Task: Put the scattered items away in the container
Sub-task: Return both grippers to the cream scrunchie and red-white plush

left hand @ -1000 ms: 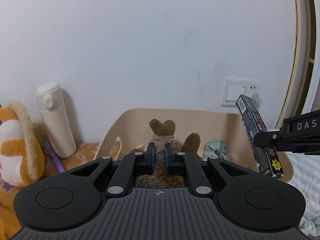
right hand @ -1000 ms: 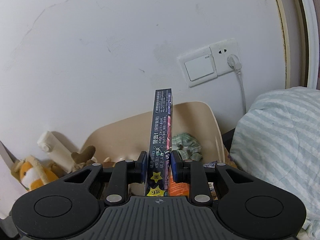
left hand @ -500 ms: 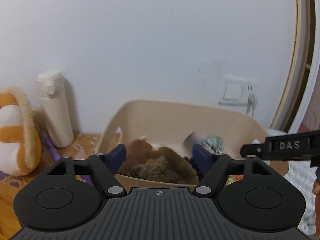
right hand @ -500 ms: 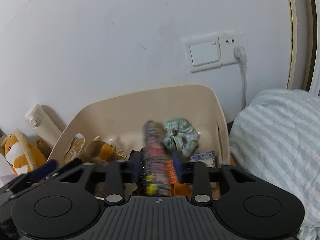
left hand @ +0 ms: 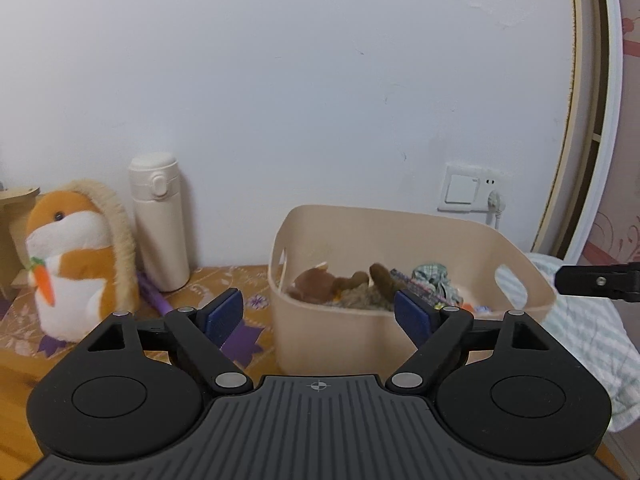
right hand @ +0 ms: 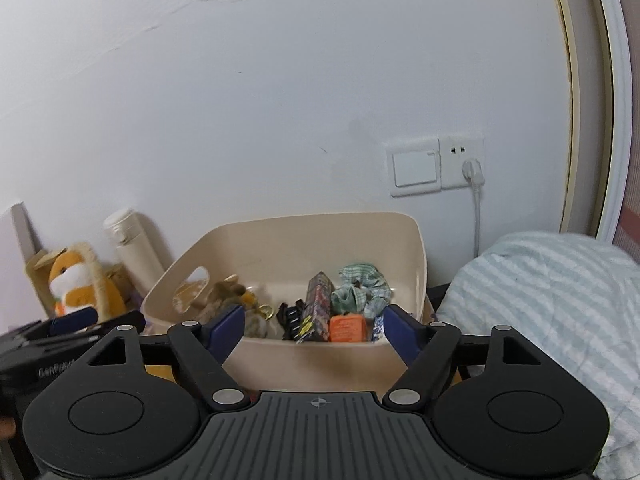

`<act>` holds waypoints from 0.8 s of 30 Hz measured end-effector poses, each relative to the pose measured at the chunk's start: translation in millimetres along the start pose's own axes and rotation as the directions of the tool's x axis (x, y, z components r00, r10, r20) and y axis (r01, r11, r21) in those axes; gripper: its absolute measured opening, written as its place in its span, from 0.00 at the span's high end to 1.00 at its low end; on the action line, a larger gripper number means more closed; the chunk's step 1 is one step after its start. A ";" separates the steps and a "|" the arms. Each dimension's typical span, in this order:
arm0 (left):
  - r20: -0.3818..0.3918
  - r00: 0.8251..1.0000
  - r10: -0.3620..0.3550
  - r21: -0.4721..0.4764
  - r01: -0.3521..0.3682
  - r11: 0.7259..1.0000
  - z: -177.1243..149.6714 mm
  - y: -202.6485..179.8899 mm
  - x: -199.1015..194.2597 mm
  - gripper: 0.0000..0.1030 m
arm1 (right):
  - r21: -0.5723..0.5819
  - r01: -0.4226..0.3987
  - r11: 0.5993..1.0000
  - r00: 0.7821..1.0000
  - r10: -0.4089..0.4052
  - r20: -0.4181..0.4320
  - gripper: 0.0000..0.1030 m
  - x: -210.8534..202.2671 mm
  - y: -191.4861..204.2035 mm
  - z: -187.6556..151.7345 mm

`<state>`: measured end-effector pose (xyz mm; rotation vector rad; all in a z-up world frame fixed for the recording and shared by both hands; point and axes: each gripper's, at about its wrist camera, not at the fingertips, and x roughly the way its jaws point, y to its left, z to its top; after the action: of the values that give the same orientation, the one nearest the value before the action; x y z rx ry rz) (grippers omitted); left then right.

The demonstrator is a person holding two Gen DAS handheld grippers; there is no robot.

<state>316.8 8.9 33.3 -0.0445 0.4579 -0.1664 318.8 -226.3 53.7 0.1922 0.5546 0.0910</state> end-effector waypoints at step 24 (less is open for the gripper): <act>-0.187 0.974 -0.126 0.065 0.140 0.988 -89.1 -27.2 -29.6 0.18 | -0.144 0.035 0.989 0.993 -0.050 -0.104 0.04 -22.6 -0.1 -90.8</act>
<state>247.1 -13.4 -31.5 0.0169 0.6314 -0.3219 251.5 -215.3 -10.3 0.0365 0.6569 0.0996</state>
